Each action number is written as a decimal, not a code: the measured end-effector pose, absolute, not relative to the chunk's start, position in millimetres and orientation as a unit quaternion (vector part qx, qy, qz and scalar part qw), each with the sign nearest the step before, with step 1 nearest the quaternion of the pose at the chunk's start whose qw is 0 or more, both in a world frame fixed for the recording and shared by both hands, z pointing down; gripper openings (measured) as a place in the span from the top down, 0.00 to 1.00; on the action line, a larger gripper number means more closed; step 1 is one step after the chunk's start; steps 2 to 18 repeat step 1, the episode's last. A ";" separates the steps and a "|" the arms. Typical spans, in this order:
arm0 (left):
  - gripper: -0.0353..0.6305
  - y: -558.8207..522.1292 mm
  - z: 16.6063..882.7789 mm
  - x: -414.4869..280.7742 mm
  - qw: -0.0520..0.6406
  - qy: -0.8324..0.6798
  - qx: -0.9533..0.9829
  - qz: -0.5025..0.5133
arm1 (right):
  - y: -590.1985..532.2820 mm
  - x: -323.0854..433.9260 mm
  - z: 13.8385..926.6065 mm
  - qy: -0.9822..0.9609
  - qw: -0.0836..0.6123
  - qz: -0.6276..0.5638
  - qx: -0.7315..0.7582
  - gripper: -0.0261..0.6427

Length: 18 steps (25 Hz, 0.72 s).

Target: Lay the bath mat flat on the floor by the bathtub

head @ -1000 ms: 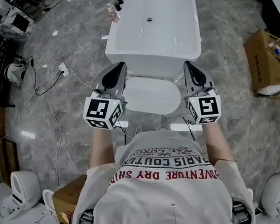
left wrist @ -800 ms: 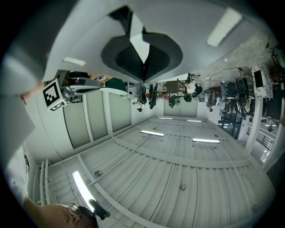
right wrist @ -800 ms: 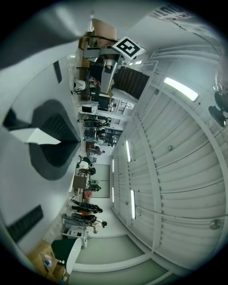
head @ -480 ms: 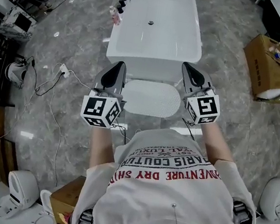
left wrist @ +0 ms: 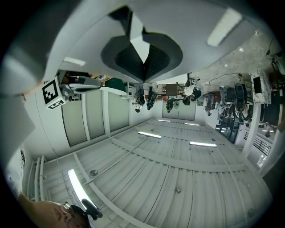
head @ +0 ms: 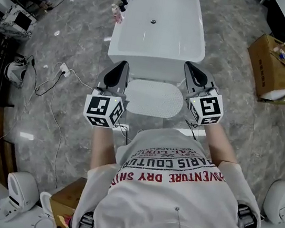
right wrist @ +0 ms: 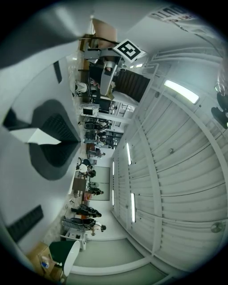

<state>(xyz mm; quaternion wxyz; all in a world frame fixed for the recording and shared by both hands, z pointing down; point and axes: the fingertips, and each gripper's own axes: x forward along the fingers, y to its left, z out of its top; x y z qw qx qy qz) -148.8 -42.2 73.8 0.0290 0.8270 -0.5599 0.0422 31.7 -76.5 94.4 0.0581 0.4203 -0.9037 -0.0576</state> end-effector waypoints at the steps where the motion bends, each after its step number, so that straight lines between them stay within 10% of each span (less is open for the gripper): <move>1: 0.93 -42.1 73.7 -149.6 0.031 -0.560 0.827 0.042 | -76.2 30.7 93.8 -0.904 0.058 -0.058 0.421 0.95; 18: 0.93 -42.1 73.7 -149.6 0.031 -0.560 0.827 0.042 | -76.2 30.7 93.8 -0.904 0.058 -0.058 0.421 0.95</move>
